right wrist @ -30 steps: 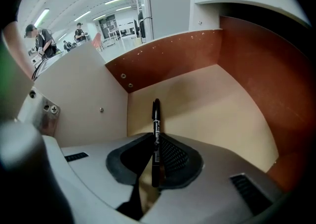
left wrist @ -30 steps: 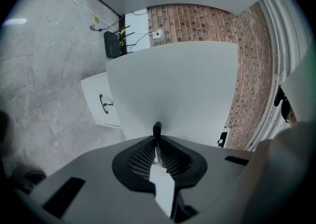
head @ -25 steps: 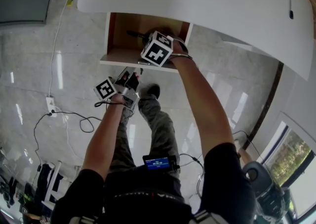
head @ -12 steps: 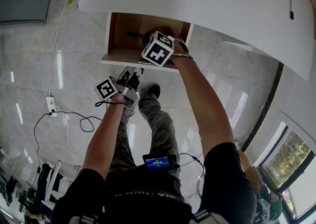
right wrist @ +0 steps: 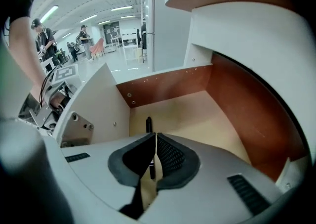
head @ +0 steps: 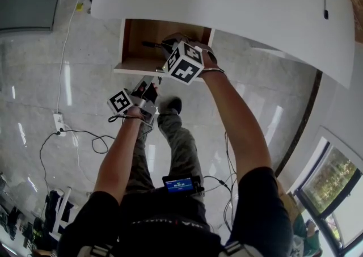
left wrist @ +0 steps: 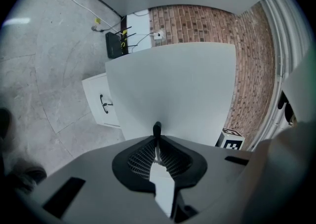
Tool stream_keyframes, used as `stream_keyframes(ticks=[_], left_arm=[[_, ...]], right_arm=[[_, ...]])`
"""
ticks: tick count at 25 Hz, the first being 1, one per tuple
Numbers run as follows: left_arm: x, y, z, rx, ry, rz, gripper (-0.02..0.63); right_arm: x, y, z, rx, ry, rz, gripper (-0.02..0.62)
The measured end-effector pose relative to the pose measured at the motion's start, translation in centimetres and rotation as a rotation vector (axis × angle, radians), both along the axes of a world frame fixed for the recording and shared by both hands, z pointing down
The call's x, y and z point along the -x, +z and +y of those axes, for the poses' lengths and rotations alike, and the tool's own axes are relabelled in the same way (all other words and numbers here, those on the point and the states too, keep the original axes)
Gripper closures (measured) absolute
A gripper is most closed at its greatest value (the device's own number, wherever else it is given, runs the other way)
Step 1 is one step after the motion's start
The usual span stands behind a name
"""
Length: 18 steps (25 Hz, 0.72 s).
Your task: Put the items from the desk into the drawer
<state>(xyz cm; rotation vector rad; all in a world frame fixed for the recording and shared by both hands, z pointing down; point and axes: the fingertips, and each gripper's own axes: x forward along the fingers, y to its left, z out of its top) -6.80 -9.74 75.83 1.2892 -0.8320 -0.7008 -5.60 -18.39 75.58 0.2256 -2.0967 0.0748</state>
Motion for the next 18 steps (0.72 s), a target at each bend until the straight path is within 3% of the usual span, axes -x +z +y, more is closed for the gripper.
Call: stream_keyframes(ticks=[10, 18], left_arm=[[-0.2, -1.4, -0.4, -0.002, 0.027, -0.032, 0.571], [-0.4, -2.2, -0.4, 0.019, 0.046, -0.055, 0.571]], right_arm=[[-2.1, -7.7, 1.2, -0.097, 0.011, -0.120, 0.580], [-5.0, -13.5, 2.5, -0.094, 0.185, -0.252, 0.580]])
